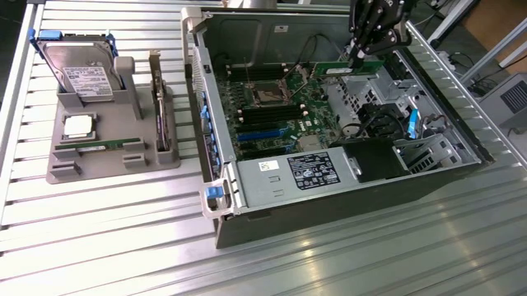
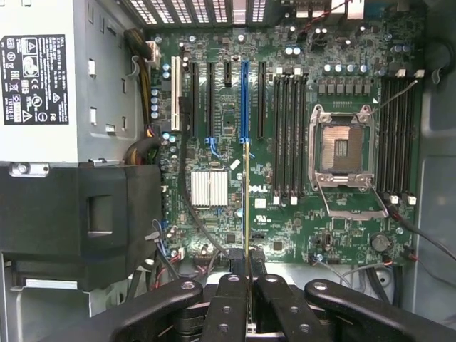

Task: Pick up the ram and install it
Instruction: 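Insert the ram into the slot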

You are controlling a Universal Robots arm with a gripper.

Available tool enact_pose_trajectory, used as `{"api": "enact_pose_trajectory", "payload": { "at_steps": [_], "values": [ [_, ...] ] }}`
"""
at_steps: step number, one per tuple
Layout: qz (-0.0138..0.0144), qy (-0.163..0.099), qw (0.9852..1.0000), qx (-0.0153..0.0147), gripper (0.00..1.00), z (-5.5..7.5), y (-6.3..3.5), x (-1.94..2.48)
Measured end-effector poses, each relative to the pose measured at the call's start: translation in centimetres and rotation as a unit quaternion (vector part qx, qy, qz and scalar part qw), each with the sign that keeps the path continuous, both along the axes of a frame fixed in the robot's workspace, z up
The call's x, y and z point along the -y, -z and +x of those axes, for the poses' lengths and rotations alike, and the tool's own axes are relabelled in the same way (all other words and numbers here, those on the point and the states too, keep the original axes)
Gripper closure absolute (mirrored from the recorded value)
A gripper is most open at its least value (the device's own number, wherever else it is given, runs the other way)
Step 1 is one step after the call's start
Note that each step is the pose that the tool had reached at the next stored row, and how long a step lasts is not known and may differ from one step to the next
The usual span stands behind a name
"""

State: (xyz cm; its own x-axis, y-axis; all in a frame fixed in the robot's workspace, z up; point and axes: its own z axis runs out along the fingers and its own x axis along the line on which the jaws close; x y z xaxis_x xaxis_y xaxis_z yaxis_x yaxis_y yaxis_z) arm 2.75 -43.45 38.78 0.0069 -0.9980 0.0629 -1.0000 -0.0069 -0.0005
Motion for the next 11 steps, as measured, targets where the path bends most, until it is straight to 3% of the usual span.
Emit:
{"api": "enact_pose_trajectory", "payload": {
  "at_steps": [11],
  "values": [
    [0.0000,0.000,1.0000,0.0000,0.88,-0.05,0.48,-0.01]
  ]
}}
